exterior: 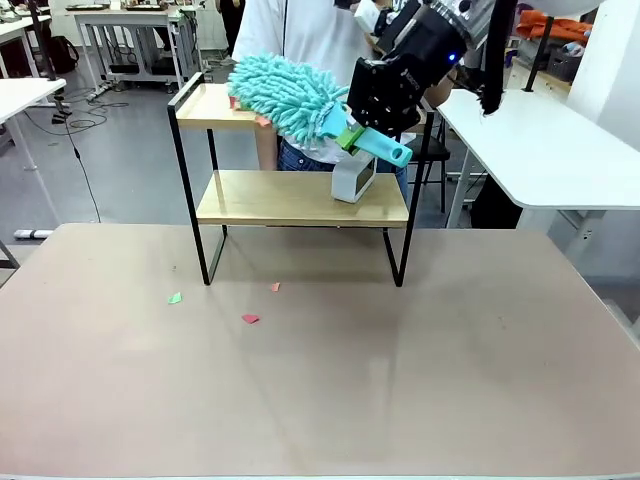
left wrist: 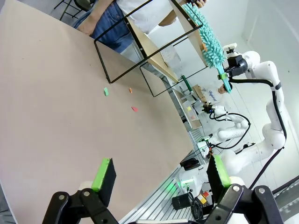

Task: Clean the shelf.
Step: Clean the remaining tier of the Shelf with the Duster once objects are removed.

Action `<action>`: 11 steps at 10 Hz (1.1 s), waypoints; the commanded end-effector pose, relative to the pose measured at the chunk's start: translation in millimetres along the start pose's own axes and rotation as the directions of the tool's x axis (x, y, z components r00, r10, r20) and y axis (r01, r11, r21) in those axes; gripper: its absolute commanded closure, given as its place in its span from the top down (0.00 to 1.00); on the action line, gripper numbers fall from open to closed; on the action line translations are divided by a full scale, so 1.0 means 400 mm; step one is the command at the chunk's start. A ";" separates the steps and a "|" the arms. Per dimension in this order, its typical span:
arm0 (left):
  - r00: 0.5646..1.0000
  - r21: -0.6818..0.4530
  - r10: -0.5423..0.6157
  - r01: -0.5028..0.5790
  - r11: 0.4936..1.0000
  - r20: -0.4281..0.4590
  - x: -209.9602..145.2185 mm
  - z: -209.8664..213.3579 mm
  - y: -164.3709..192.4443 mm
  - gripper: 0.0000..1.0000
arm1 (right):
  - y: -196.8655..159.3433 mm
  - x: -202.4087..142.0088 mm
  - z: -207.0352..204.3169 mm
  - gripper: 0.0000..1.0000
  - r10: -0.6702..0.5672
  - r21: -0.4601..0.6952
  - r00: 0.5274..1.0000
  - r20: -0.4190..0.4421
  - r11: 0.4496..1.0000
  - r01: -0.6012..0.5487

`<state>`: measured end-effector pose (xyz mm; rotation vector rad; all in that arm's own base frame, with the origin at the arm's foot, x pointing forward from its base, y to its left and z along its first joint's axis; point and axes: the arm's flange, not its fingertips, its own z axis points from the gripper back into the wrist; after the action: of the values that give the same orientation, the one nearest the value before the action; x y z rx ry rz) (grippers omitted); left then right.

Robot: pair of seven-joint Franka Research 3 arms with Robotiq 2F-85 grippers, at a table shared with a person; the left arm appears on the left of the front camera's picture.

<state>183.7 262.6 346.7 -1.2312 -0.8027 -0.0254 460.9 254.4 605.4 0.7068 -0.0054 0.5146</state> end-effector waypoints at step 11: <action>1.000 -0.013 -0.023 0.023 1.000 0.018 0.002 -0.003 -0.001 1.00 | -0.064 -0.071 0.068 0.12 0.268 0.285 0.930 -0.253 0.939 -0.193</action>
<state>183.7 262.6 346.6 -1.2311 -0.8029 -0.0257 450.1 209.3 601.7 0.8340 0.2547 0.8542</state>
